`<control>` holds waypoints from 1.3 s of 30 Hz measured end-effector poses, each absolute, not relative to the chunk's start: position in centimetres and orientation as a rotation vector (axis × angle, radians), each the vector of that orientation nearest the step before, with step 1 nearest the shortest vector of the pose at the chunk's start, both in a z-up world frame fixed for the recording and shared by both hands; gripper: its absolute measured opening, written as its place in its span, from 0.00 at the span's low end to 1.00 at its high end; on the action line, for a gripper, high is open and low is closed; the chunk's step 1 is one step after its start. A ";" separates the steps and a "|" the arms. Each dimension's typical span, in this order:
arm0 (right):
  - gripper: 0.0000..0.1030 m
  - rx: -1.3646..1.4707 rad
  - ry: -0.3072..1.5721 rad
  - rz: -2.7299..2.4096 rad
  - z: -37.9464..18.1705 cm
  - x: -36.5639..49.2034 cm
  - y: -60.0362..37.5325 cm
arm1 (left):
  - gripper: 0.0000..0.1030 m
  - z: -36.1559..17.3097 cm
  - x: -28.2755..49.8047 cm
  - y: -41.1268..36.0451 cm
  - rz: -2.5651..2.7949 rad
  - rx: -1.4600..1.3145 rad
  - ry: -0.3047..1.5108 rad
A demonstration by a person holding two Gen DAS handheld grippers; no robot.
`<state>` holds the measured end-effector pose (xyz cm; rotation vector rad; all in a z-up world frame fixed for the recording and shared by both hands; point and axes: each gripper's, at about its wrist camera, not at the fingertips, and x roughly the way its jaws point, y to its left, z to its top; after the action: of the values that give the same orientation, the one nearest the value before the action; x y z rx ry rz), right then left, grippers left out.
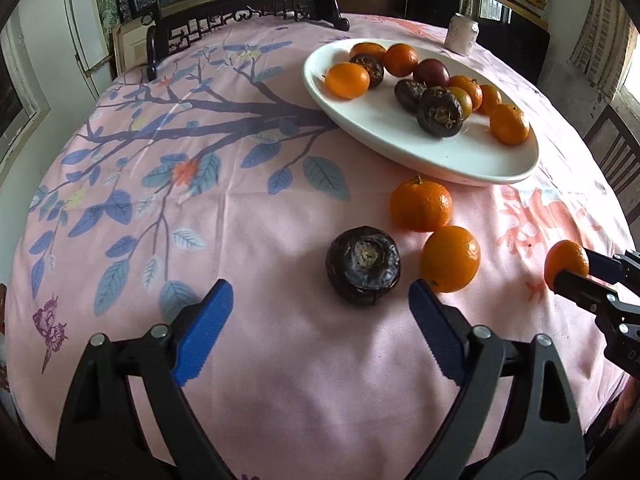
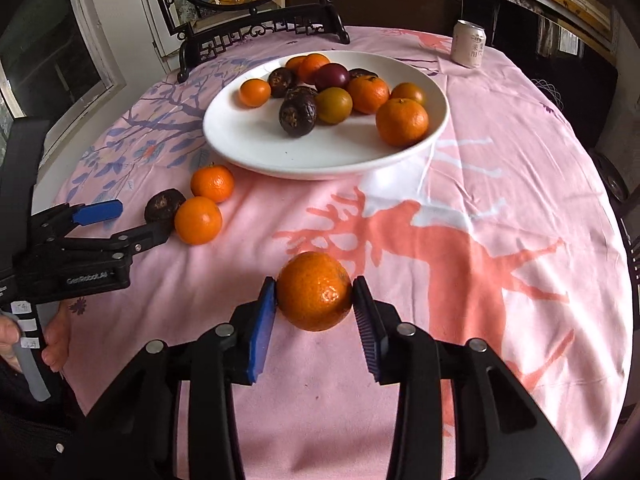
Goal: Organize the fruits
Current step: 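Grasp a dark brown fruit with the left gripper while the right grasps an orange, then carry both fruits onto the white plate and open both grippers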
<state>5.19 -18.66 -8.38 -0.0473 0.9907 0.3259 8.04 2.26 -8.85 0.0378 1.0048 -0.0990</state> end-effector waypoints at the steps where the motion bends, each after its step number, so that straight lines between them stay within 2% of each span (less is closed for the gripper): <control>1: 0.38 -0.043 0.993 0.325 -8.5 5.2 -18.9 | 0.81 -9.3 8.4 2.0 -0.102 0.041 1.018; 3: 0.38 -0.037 0.999 0.327 -8.8 5.3 -19.1 | 0.76 -9.3 8.7 1.2 -0.087 0.076 0.992; 5: 0.38 -0.036 0.994 0.329 -8.9 5.4 -19.0 | 0.51 -9.1 8.9 0.8 -0.107 0.069 0.983; 7: 0.38 -0.046 0.991 0.328 -8.9 5.4 -18.9 | 0.41 -9.0 9.0 0.4 -0.120 0.071 0.980; 8: 0.39 -0.051 0.989 0.327 -8.9 5.3 -18.8 | 0.39 -8.9 9.0 0.3 -0.120 0.076 0.979; 15: 0.39 -0.049 1.023 0.354 -9.6 5.6 -18.4 | 0.38 -8.9 8.9 0.3 -0.116 0.066 0.979; 21: 0.39 -0.043 0.971 0.358 -8.5 5.1 -18.1 | 0.38 -8.4 8.3 1.5 -0.096 0.015 0.984; 30: 0.39 -0.020 0.911 0.349 -6.0 5.7 -18.7 | 0.38 -4.0 6.8 2.2 -0.130 -0.030 0.899; 39: 0.39 -0.021 0.841 0.330 -2.8 11.9 -18.1 | 0.38 0.1 14.8 -0.6 -0.173 -0.038 0.881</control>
<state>11.88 -18.14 -2.80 -0.0207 0.8411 0.3299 14.80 -0.55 0.15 -0.0383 0.8809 -0.1728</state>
